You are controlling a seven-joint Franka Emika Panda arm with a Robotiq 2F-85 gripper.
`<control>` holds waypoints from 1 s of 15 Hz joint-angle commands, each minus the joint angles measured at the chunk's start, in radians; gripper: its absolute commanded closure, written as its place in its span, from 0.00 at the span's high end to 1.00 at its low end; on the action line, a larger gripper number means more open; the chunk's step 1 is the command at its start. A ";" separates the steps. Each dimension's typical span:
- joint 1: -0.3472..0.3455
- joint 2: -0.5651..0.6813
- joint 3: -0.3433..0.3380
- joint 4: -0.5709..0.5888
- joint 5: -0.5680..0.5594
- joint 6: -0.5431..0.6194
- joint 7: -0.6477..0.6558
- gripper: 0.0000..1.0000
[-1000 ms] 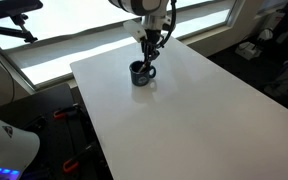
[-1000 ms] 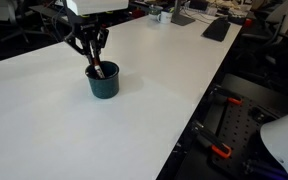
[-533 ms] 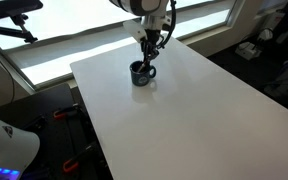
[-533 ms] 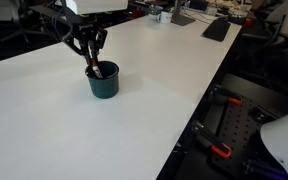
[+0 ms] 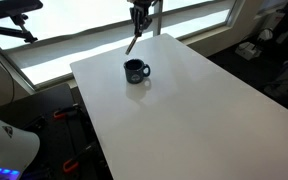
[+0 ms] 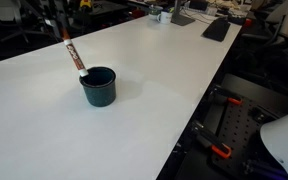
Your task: Take the marker out of the mug and place it on the table to the right of the mug
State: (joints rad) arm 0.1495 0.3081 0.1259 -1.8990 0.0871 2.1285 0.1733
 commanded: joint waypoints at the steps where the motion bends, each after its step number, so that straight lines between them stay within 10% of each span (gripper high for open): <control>1: 0.032 -0.077 0.030 0.071 0.029 -0.135 0.035 0.05; 15: 0.006 0.012 -0.071 0.185 -0.073 -0.103 0.197 0.05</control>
State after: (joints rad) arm 0.1676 0.2706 0.0853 -1.7467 0.0462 2.0033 0.3056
